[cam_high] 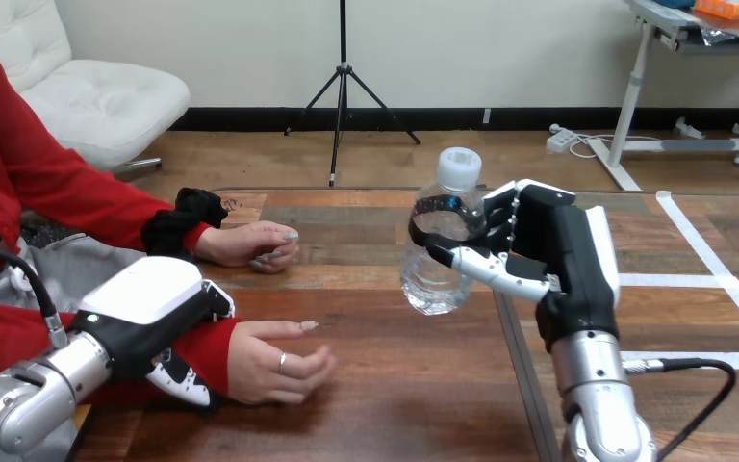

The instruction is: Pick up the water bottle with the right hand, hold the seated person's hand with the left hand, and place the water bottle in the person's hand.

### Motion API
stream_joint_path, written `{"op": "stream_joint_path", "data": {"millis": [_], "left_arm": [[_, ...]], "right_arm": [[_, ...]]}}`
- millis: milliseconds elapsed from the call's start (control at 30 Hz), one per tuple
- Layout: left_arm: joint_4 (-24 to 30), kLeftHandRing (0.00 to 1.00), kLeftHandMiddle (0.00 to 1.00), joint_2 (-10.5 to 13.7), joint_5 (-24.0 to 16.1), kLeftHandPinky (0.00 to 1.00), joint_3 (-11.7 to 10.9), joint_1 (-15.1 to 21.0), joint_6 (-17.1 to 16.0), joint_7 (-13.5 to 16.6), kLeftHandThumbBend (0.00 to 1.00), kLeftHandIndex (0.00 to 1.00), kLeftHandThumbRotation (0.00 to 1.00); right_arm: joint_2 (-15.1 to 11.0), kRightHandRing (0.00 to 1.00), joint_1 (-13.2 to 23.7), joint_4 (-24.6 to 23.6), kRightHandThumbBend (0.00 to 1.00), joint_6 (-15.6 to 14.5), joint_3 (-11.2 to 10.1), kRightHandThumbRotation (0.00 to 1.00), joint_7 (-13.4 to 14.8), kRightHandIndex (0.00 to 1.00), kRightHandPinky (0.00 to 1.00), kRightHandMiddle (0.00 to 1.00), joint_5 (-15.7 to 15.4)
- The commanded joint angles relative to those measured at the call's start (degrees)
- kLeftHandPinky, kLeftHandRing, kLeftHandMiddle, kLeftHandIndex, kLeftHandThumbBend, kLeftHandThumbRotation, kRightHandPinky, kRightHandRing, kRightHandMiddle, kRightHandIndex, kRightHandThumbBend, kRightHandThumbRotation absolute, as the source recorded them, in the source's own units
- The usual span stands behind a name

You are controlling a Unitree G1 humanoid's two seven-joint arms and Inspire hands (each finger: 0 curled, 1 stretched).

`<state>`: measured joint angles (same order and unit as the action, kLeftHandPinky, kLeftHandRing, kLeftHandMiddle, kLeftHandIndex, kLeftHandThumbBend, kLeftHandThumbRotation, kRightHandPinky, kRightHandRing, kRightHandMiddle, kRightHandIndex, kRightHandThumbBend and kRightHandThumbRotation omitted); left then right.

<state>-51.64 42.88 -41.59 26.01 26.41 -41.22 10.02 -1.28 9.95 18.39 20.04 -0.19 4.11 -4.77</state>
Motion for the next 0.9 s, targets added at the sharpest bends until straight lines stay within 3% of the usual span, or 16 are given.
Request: {"op": "stream_joint_path", "data": {"millis": [0, 867], "left_arm": [[6.9, 0.35, 0.41, -0.2, 2.9, 0.3, -3.4, 2.4, -1.1, 0.3, 0.74, 0.43, 0.16], [18.1, 0.37, 0.43, -0.2, 5.6, 0.34, -8.3, -0.5, -0.7, -4.4, 0.75, 0.45, 0.18]], "right_arm": [[1.4, 0.25, 6.6, 0.8, 0.78, 1.7, 0.4, 0.0, 0.8, 0.32, 0.21, 0.31, -0.1], [3.3, 0.25, 12.0, 13.9, 0.77, 7.9, 0.9, 0.0, 3.3, 0.31, 0.21, 0.31, -1.3]]}}
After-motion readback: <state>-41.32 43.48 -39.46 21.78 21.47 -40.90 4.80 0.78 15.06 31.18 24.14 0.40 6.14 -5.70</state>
